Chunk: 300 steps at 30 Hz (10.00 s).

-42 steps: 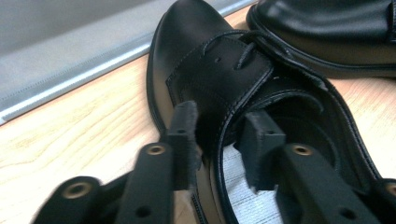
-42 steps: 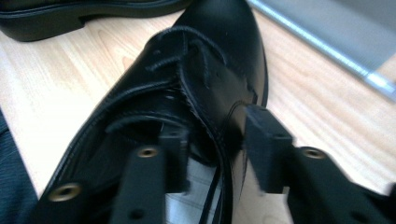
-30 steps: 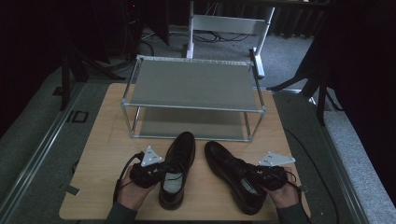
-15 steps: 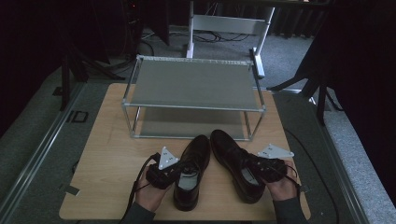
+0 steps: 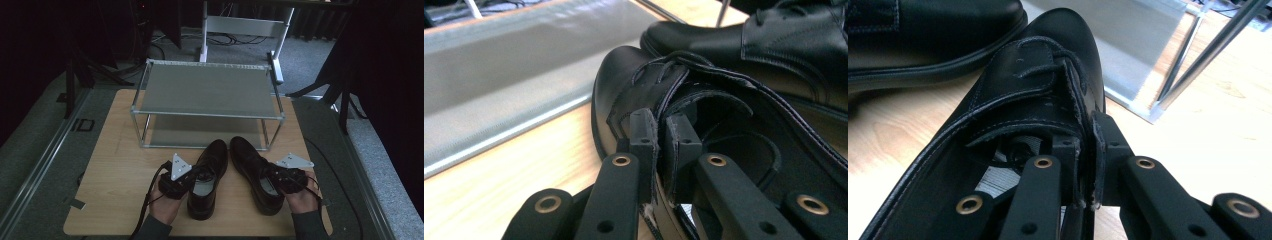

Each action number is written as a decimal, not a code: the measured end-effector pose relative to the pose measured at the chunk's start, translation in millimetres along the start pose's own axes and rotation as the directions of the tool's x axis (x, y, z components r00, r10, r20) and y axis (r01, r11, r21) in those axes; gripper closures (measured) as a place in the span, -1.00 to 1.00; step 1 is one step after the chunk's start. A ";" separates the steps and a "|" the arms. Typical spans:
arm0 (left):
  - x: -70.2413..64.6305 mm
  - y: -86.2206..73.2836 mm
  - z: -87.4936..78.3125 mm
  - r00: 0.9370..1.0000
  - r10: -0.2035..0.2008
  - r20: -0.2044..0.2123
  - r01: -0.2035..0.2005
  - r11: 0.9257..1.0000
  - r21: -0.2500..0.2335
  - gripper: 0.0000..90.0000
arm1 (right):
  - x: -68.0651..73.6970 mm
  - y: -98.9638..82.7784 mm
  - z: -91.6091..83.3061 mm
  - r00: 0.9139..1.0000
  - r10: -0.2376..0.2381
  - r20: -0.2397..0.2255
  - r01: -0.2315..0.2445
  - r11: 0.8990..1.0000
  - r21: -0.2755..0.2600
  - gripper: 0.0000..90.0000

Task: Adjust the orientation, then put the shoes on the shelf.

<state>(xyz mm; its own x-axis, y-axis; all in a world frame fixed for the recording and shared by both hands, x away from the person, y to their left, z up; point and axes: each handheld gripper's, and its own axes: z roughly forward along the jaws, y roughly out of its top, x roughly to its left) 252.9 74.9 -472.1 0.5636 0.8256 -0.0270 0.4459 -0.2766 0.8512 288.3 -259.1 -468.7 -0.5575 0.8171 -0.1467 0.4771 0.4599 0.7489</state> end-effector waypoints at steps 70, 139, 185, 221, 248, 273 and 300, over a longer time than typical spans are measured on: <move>-57.0 -12.6 13.8 0.996 -0.006 0.090 0.005 1.000 0.008 0.27 | 24.8 -5.5 -7.5 0.992 0.035 -0.123 -0.020 0.993 0.120 0.37; -8.2 -10.1 -23.5 1.000 -0.015 -0.006 0.014 0.997 -0.070 0.14 | 107.3 23.8 22.2 0.955 0.285 0.080 -0.294 0.884 0.364 0.65; -1.3 -12.5 -21.9 0.999 -0.027 -0.023 0.026 0.997 -0.068 0.14 | 50.8 81.6 66.3 0.933 0.337 0.127 -0.351 0.930 0.108 0.82; -0.2 -12.7 -22.4 0.999 -0.032 -0.022 0.030 0.997 -0.073 0.14 | 38.8 105.2 135.7 0.914 0.351 0.204 -0.354 0.935 -0.023 0.82; 0.6 -13.0 -21.9 0.999 -0.033 -0.022 0.031 0.997 -0.069 0.14 | 37.2 107.3 146.3 0.899 0.368 0.239 -0.359 0.930 -0.080 0.82; 0.4 -14.1 -21.3 0.999 -0.030 -0.022 0.028 0.998 -0.063 0.14 | 40.6 109.1 153.4 0.902 0.351 0.252 -0.343 0.936 -0.077 0.81; 0.4 -14.9 -21.3 0.999 -0.030 -0.028 0.028 0.998 -0.063 0.14 | 47.1 94.9 118.7 0.923 0.313 0.225 -0.258 0.935 -0.243 0.19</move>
<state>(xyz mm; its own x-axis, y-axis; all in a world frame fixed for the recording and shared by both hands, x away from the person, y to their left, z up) 231.7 89.9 -473.6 0.5301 0.8471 -0.0380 0.4174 -0.2217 0.8812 387.9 -135.8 -481.3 -0.2119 0.9762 -0.0465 0.4244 0.1348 0.8954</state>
